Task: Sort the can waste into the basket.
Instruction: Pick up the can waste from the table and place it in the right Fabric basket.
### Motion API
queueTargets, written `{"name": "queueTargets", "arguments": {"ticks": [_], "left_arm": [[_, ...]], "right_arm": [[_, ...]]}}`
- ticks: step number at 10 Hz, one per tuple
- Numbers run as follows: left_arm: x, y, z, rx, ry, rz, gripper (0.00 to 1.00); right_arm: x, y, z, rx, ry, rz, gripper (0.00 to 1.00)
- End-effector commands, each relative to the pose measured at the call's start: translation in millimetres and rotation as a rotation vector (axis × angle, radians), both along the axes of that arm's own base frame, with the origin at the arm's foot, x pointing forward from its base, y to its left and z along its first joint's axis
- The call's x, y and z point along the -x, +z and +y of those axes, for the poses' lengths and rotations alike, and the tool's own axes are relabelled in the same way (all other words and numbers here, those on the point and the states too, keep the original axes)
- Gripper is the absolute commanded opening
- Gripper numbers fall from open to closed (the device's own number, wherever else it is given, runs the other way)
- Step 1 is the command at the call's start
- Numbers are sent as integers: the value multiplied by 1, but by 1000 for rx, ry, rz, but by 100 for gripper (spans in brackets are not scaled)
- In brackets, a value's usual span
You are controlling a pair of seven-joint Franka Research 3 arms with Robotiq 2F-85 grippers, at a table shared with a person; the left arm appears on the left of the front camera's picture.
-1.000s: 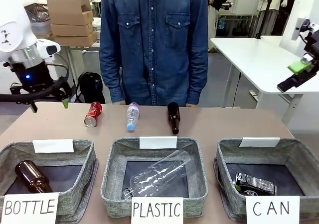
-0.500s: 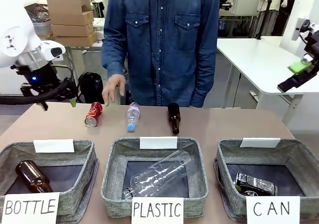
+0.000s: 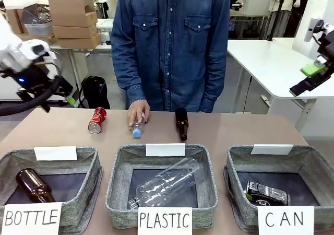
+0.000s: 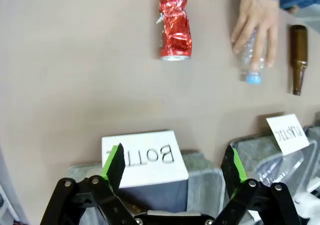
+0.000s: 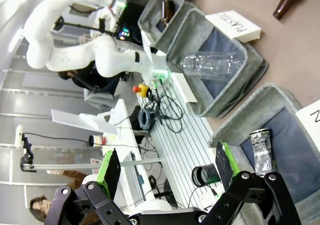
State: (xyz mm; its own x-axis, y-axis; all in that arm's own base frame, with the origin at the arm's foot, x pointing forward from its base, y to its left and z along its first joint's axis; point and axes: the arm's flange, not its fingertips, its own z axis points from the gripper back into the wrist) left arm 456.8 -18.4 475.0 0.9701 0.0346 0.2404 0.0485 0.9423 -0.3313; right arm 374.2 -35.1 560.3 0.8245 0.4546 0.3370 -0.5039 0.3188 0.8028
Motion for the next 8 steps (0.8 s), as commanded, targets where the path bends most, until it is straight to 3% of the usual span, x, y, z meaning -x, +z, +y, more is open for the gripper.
{"name": "queueTargets", "arguments": {"ticks": [1,3,5,8], "left_arm": [[60,19,26,49,-27,-59,100],[95,19,41,108,-28,-137,100],[70,9,32,138,-72,-95,100],[10,-5,5,231,-186,-74,100]], "right_arm": [[1,1,-3,5,20,-7,100],[1,1,-3,5,20,-7,100],[1,1,-3,5,20,-7,100],[1,1,-3,5,20,-7,100]]}}
